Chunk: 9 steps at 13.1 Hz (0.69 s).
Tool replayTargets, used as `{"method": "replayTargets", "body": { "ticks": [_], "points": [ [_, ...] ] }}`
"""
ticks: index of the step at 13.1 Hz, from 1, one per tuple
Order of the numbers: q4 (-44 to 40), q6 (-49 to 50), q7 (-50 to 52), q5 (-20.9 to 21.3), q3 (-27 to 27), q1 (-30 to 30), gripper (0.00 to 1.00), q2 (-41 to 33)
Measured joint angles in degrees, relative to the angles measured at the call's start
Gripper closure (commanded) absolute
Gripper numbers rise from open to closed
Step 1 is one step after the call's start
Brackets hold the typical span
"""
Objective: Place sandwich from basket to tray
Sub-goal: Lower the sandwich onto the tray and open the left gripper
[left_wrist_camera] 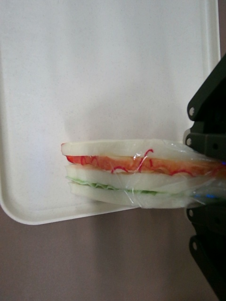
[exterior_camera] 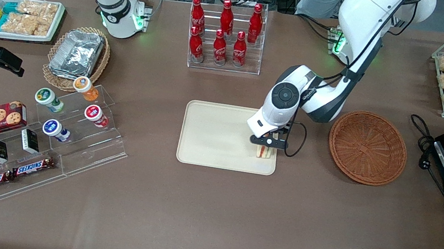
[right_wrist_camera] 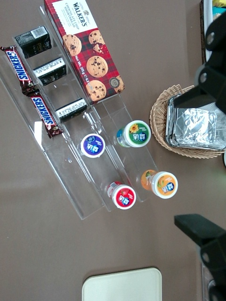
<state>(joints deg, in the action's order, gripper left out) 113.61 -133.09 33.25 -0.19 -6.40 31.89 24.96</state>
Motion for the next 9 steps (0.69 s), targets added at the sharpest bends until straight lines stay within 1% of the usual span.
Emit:
{"method": "replayTargets", "body": {
  "ticks": [2,3,4,5,9],
  "points": [
    [0.0,-0.1,0.8,0.0,0.0,0.0,1.00,0.4],
    [0.0,-0.3,1.0,0.0,0.0,0.1,0.59,0.6],
    [-0.1,-0.4,1.1,0.1,0.0,0.2,0.21,0.8],
    [-0.1,-0.5,1.1,0.6,0.0,0.2,0.02,0.9],
    [-0.2,-0.6,1.3,1.8,0.0,0.3,0.01,1.4]
  ]
}}
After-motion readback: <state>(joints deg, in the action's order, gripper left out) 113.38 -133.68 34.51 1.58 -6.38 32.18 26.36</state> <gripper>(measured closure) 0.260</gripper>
